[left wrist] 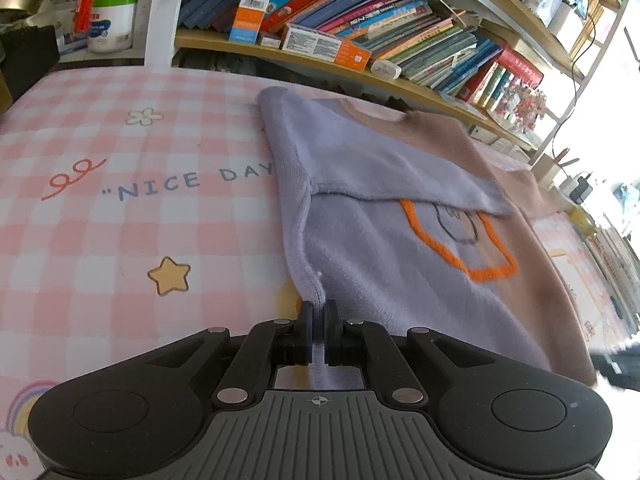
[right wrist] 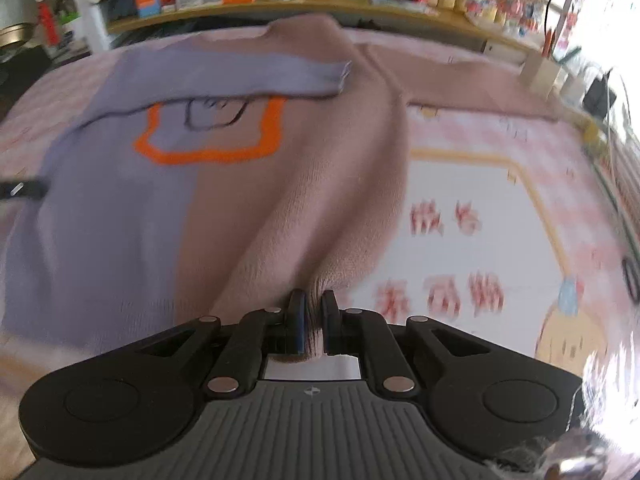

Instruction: Fold clothes

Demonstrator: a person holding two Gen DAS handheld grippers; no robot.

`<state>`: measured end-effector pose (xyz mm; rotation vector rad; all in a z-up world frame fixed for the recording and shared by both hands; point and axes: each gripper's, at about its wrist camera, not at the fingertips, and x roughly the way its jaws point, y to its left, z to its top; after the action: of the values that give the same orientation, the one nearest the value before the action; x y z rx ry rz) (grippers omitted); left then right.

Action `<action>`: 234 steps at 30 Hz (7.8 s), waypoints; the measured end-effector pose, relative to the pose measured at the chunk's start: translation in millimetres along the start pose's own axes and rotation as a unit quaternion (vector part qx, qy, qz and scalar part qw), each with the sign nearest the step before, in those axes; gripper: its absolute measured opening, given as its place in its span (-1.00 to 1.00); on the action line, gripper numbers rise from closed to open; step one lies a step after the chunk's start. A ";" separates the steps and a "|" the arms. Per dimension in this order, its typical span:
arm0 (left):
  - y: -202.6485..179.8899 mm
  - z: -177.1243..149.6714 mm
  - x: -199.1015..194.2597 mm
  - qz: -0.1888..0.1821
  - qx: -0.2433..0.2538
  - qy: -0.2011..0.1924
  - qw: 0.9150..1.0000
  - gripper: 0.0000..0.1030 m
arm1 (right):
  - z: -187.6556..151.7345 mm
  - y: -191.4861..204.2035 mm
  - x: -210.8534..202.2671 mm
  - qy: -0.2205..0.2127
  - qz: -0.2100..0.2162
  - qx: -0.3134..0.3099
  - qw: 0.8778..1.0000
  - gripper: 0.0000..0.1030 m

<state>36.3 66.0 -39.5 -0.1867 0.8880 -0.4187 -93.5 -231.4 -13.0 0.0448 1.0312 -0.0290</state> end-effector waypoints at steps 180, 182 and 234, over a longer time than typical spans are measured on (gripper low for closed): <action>-85.7 -64.1 -44.8 0.180 -0.002 0.002 0.984 -0.80 | -17.4 -80.5 -25.7 -0.055 0.017 0.094 0.994 -0.89; -90.3 -65.5 -47.4 0.189 0.003 0.002 0.982 -0.72 | -17.7 -78.6 -28.3 -0.063 0.004 0.088 0.994 -0.73; -111.2 -91.4 -95.4 0.174 0.050 -0.049 0.982 0.88 | -47.3 -24.7 -80.5 -0.150 -0.073 0.080 0.983 0.99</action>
<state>-119.1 7.6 8.0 0.0411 0.7825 -0.1259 -176.5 -253.4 31.2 0.1075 0.7277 -0.2451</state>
